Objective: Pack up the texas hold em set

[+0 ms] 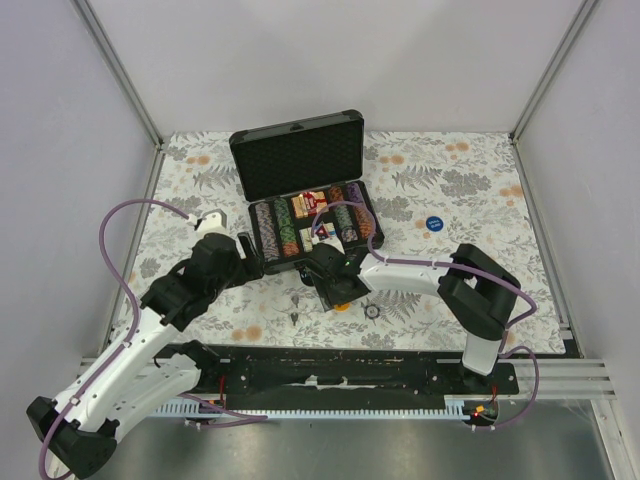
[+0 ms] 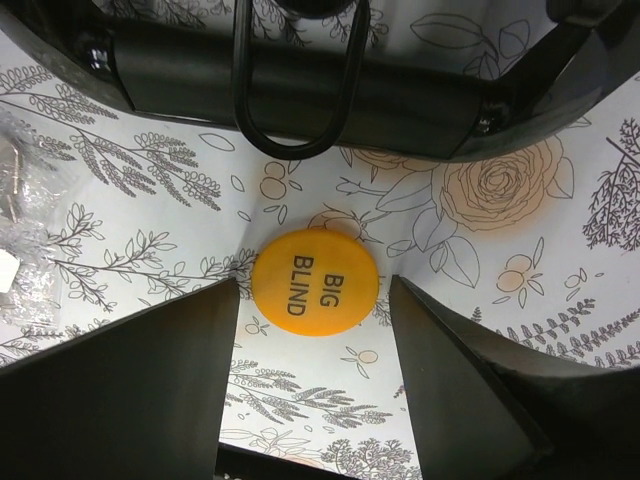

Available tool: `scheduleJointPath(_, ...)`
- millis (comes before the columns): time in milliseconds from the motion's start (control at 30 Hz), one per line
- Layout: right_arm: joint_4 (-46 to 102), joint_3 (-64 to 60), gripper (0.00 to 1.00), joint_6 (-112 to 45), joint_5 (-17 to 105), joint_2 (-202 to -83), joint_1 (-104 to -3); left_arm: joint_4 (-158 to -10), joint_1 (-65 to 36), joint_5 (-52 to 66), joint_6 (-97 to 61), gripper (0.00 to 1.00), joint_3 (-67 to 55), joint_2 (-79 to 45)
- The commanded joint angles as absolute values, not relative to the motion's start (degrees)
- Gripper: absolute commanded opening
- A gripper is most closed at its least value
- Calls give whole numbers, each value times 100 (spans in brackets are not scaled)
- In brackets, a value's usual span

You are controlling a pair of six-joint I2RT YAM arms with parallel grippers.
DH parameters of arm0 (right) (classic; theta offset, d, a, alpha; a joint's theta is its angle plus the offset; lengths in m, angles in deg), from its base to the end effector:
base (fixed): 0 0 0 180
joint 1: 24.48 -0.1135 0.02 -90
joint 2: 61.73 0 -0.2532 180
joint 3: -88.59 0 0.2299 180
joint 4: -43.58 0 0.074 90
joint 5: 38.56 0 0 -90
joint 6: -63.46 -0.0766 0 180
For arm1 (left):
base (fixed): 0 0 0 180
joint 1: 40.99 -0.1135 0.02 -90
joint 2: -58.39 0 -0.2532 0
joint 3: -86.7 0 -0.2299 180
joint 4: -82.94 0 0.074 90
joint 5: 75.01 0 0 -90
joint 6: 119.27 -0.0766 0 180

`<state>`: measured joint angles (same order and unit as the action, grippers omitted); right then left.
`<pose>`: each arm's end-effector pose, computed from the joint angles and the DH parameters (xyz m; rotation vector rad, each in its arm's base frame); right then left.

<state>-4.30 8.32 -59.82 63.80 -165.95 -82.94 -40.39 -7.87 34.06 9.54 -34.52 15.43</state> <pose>0.1912 0.2801 0.1242 -0.5561 2.7096 0.1089 0.1532 -0.0701 0.2530 -0.2840 2.2362 -0.2981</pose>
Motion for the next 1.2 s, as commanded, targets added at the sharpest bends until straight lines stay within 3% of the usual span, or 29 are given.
scheduleJointPath(0, -371, 957, 67, -5941, 6410, -17036, -8310, -4177, -812, 3371, 1134, 82, -3502, 1594)
scheduleJointPath(367, -451, 940, 56, -6073, 6462, -16992, -8293, -4177, -812, 3292, 1081, 82, -3511, 1550)
scheduleJointPath(1167, -1048, 219, 59, -5889, 6858, -16078, -8258, -4106, -812, 3335, 905, 82, -3362, 1559)
